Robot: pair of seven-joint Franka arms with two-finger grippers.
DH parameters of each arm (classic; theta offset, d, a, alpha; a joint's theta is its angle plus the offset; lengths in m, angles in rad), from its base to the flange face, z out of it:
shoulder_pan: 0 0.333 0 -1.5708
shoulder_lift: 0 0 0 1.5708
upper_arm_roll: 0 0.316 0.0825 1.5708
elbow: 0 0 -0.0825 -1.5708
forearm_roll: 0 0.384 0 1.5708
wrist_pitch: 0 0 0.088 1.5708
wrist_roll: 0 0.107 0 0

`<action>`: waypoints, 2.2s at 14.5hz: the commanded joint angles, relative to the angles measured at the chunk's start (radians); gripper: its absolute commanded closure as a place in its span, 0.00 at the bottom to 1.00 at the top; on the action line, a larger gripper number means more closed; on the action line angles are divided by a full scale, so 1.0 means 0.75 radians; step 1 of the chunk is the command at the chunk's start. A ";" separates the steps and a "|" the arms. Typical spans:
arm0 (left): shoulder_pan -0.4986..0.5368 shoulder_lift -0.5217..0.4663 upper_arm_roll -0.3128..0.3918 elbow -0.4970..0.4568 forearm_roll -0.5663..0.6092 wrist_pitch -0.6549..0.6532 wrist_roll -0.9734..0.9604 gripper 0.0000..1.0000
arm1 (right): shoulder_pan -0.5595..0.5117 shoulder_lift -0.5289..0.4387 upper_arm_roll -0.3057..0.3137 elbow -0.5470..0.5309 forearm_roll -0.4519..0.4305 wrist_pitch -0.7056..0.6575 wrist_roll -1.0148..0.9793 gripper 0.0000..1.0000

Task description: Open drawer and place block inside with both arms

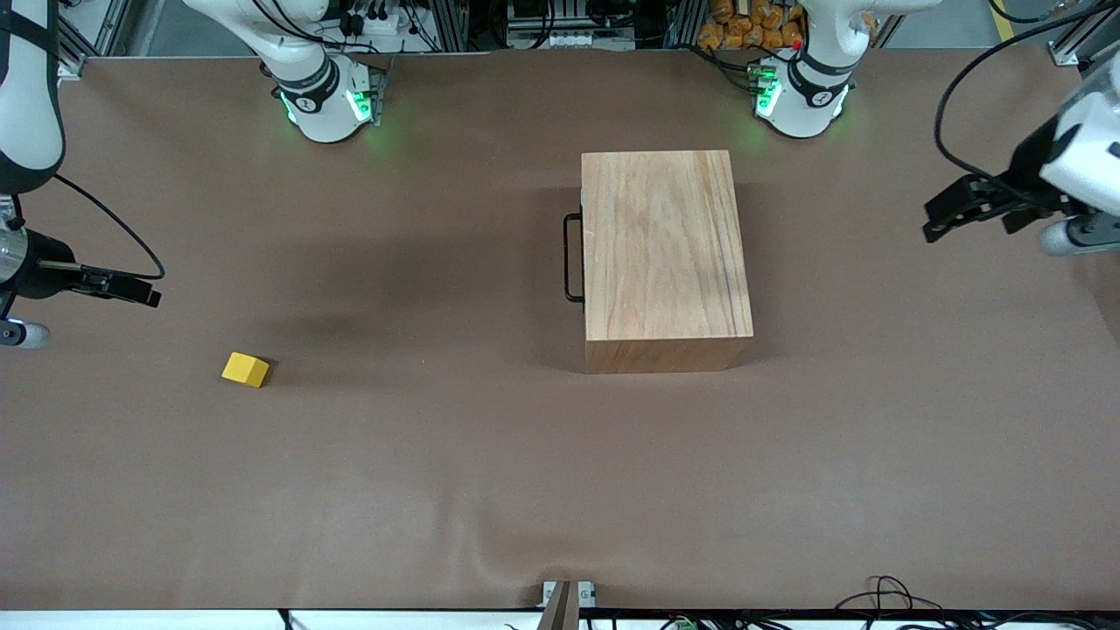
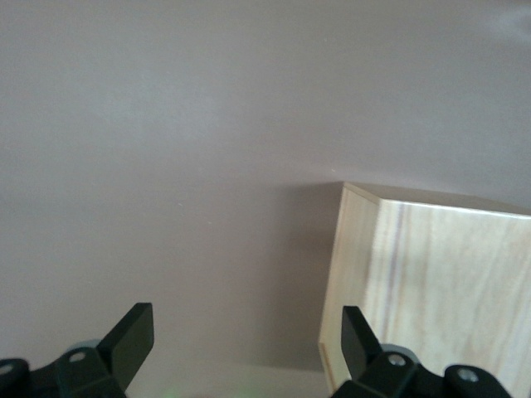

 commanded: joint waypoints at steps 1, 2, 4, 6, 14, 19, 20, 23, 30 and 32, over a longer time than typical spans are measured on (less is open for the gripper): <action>-0.146 0.099 -0.026 0.058 0.000 -0.015 -0.221 0.00 | -0.010 -0.018 0.007 -0.025 -0.004 0.012 0.003 0.00; -0.213 0.150 -0.024 0.105 0.010 -0.015 -0.270 0.00 | -0.010 -0.016 0.007 -0.025 -0.004 0.014 0.003 0.00; -0.346 0.232 -0.024 0.195 0.085 -0.019 -0.366 0.00 | -0.008 -0.016 0.007 -0.025 -0.004 0.021 0.003 0.00; -0.493 0.322 -0.014 0.261 0.090 0.000 -0.497 0.00 | -0.010 -0.016 0.007 -0.039 -0.004 0.023 0.003 0.00; -0.739 0.668 0.025 0.558 0.094 0.234 -0.801 0.00 | -0.006 -0.065 0.007 -0.213 -0.004 0.194 0.003 0.00; -0.868 0.788 0.072 0.603 0.094 0.369 -0.782 0.00 | 0.000 -0.061 0.007 -0.254 -0.004 0.276 0.003 0.00; -0.897 0.817 0.070 0.605 0.094 0.404 -0.792 0.00 | -0.002 -0.059 0.007 -0.290 -0.004 0.321 0.003 0.00; -0.995 0.876 0.088 0.605 0.092 0.468 -0.909 0.00 | -0.002 -0.002 0.007 -0.377 -0.002 0.560 0.005 0.00; -1.257 1.044 0.311 0.599 0.094 0.309 -0.970 0.00 | -0.004 0.347 0.003 -0.127 -0.029 0.610 0.039 0.00; -1.265 1.079 0.313 0.599 0.092 0.258 -1.039 0.00 | -0.006 0.401 0.005 -0.101 -0.027 0.618 0.040 0.00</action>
